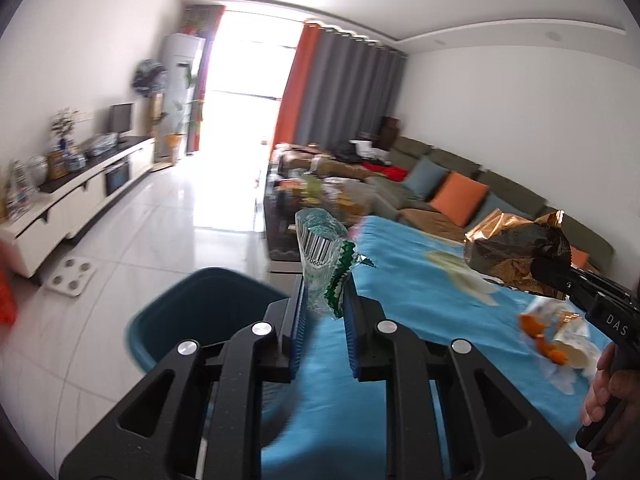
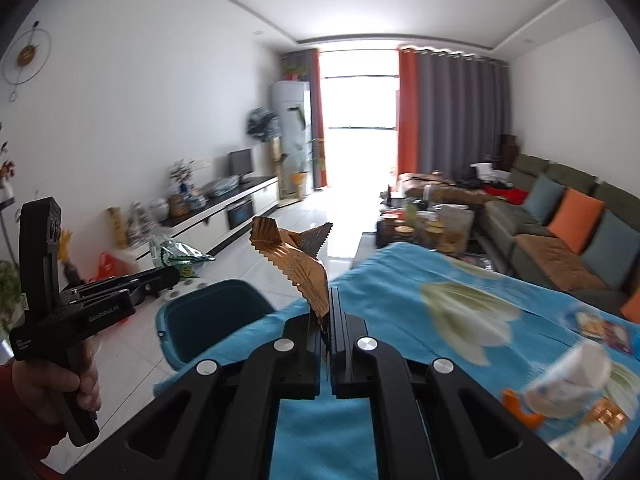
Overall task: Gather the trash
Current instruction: 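Carry the plastic wrapper and gold foil wrapper over the teal bin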
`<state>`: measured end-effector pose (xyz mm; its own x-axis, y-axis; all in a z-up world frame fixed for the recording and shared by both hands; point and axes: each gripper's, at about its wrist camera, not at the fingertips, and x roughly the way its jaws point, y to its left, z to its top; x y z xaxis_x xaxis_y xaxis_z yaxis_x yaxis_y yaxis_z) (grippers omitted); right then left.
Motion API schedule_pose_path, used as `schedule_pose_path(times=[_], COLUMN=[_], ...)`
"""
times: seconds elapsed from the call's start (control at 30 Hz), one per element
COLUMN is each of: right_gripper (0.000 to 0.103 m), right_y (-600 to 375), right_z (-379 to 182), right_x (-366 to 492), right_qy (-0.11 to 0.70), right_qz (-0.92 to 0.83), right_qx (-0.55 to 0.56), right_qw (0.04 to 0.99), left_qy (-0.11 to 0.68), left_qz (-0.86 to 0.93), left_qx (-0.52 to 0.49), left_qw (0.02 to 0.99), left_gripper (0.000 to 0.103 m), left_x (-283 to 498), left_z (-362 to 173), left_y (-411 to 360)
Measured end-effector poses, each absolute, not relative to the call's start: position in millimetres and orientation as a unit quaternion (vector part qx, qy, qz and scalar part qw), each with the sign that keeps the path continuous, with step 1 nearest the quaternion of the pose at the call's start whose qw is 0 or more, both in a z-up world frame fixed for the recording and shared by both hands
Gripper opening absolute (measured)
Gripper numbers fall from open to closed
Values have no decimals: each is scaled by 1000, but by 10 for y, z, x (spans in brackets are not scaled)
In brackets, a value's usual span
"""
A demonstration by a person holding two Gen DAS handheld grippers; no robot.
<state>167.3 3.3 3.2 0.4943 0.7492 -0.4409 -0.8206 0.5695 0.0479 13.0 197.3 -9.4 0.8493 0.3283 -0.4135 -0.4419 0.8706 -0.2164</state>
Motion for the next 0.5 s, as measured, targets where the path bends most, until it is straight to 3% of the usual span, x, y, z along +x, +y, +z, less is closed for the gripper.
schedule_pose_path(times=[0.5], right_gripper=[2], right_y=[1588], right_z=[-333], right_x=[1817], right_qy=[302], right_qz=[541], right_qx=[-131], right_qw=[774], left_qy=[235], left_qz=[269], left_qx=[-194], left_qw=[914], left_gripper=[18], left_x=[-267], left_z=[-453], left_y=[2738])
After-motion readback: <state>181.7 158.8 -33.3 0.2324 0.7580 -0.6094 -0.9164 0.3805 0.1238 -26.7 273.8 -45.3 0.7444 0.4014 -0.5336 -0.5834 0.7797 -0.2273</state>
